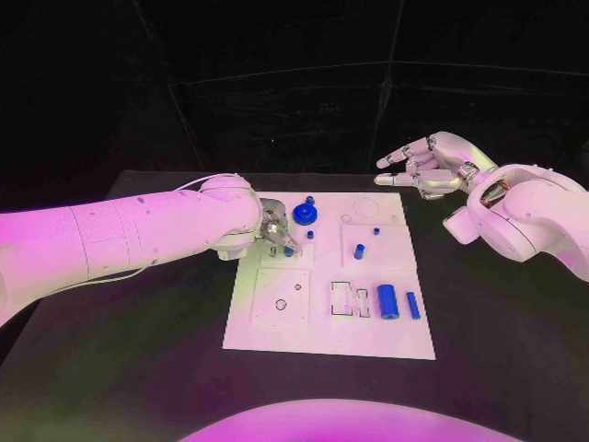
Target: Assemble the parts on the task board
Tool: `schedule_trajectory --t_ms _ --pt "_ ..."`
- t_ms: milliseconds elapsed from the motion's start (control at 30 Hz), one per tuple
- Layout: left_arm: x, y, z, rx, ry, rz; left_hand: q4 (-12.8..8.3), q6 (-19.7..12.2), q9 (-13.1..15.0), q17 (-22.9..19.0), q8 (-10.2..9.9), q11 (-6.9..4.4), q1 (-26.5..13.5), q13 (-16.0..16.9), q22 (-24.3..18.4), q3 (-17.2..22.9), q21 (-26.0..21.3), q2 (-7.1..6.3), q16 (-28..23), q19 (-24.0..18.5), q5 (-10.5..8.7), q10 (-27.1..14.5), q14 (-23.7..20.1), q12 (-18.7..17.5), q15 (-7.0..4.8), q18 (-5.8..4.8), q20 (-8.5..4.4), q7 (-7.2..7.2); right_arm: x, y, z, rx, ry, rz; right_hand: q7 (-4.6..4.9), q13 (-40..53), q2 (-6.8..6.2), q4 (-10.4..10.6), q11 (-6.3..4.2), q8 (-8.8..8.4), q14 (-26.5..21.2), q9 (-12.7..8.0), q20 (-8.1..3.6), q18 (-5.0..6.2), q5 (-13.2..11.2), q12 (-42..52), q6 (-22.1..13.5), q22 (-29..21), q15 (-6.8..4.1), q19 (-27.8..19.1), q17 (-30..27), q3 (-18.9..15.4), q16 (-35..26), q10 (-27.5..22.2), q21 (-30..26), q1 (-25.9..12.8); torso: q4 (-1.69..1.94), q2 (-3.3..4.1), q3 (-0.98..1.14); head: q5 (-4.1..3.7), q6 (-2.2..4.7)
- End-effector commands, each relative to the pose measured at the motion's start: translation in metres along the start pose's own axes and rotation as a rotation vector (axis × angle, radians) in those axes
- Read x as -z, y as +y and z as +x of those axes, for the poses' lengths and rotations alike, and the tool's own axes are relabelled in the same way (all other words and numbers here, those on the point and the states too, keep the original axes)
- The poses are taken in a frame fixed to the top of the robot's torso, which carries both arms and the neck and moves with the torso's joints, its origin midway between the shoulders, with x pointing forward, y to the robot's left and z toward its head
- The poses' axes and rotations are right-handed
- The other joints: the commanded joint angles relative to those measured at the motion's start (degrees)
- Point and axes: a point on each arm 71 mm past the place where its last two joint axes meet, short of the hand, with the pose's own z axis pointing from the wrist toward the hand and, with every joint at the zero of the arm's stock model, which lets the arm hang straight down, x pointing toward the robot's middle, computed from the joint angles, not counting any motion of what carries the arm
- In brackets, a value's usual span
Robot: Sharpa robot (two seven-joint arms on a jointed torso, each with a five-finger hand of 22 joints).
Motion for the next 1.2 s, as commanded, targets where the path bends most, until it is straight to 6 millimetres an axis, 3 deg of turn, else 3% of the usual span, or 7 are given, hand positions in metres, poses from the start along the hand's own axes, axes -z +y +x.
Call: schedule_trajectory --t_ms 33,167,367,667,800,1033,1200 --pt "0.000 0.001 0.001 -0.008 0.011 -0.005 0.8 0.4 0.1 15.1 0.0 -0.08 -0.9 0.1 0.1 -1.5 0.0 -0.17 0.2 0.7 -0.28 0.4 5.9 0.3 -0.36 -0.98 -0.40 0.03 0.000 0.002 0.000 -0.002 0.000 -0.012 0.00 -0.1 0.00 0.6 -0.16 0.38 1.5 -0.1 0.10 1.19 -0.7 0.3 -0.3 -0.1 -0.25 -0.5 -0.1 -1.1 -0.4 -0.1 -0.4 -1.0 0.04 0.00 -0.02 -0.02 0.02" --pt "0.000 0.002 -0.001 0.000 -0.001 -0.009 3.1 0.7 0.2 15.1 0.0 -0.14 -3.1 0.2 0.2 -5.7 0.0 -1.26 0.2 0.7 -0.44 0.5 5.9 0.4 -0.41 -0.99 -0.41 -0.07 0.000 0.002 -0.001 -0.002 -0.001 -0.011 0.06 -0.2 0.18 1.7 -0.08 0.48 1.5 -0.1 0.16 1.22 -1.4 0.4 -0.4 -0.3 -0.19 -0.5 -0.2 -2.2 -0.6 -0.2 -0.5 -1.9 0.04 -0.04 -0.06 0.01 0.04" --pt "0.003 0.006 -0.002 0.020 -0.028 -0.007 6.3 0.9 0.4 15.1 0.0 -0.40 -4.8 0.3 0.4 -12.0 0.1 -3.21 0.2 0.8 -2.88 0.6 5.9 0.6 -0.71 -1.03 -0.72 -0.38 0.000 0.001 -0.001 -0.001 -0.004 -0.009 0.12 -0.2 0.37 2.7 -0.02 0.57 1.5 -0.1 0.21 1.24 -1.9 0.6 -0.5 -0.4 -0.14 -0.5 -0.2 -3.1 -0.7 -0.3 -0.6 -2.5 0.05 -0.02 -0.11 -0.01 0.16" --pt "0.019 0.004 -0.025 0.089 -0.092 0.033 8.9 -0.1 0.4 15.1 -0.7 -0.35 -3.0 -0.4 0.0 -16.8 -0.4 -3.72 0.2 0.6 -2.89 0.0 5.9 0.0 -0.75 -0.94 -0.94 -0.22 -0.001 -0.001 -0.003 0.002 -0.008 -0.005 0.14 -0.2 0.32 3.1 0.00 0.61 1.5 -0.1 0.22 1.25 -1.8 0.7 -0.5 -0.4 -0.12 -0.6 -0.3 -3.5 -0.7 -0.3 -0.7 -2.7 0.01 -0.01 -0.10 -0.11 0.36" --pt "0.028 0.005 -0.040 0.097 -0.092 0.045 8.7 -0.7 0.1 15.1 -1.3 -0.12 -0.4 -1.1 -0.7 -17.9 -0.9 -3.38 0.2 0.3 -2.84 -0.4 5.9 -0.6 -0.57 -0.82 -0.81 0.06 -0.001 -0.002 -0.004 0.002 -0.010 -0.002 0.14 -0.2 0.29 3.2 0.01 0.62 1.5 -0.1 0.23 1.25 -1.8 0.7 -0.5 -0.4 -0.11 -0.6 -0.2 -3.6 -0.7 -0.3 -0.7 -2.8 0.04 0.04 -0.06 -0.26 0.63" --pt "0.031 0.019 -0.073 0.052 -0.041 0.002 7.1 -2.7 -2.4 15.1 -4.6 1.23 5.5 -4.9 -4.8 -19.5 -3.9 -0.80 0.2 -1.2 -2.77 -3.0 5.9 -3.9 0.54 -0.01 0.17 1.58 -0.001 -0.003 -0.004 0.003 -0.011 0.002 0.13 -0.2 0.34 3.3 0.01 0.64 1.5 -0.1 0.23 1.24 -1.7 0.8 -0.5 -0.4 -0.11 -0.5 -0.2 -3.6 -0.7 -0.3 -0.7 -2.8 0.06 -0.06 0.04 -0.17 0.83" --pt "0.024 0.026 -0.087 0.035 -0.025 -0.042 7.2 -2.9 -3.8 15.1 -5.9 1.61 6.5 -5.0 -4.8 -20.6 -4.0 0.15 0.2 -1.2 -2.78 -3.0 5.9 -3.9 0.93 0.01 0.58 2.05 -0.002 -0.002 -0.004 0.003 -0.009 0.002 0.13 -0.2 0.44 3.4 0.00 0.68 1.6 -0.1 0.24 1.24 -1.3 0.8 -0.5 -0.4 -0.11 -0.5 -0.2 -3.7 -0.7 -0.3 -0.7 -2.5 -0.04 0.06 -0.08 -0.09 1.07"
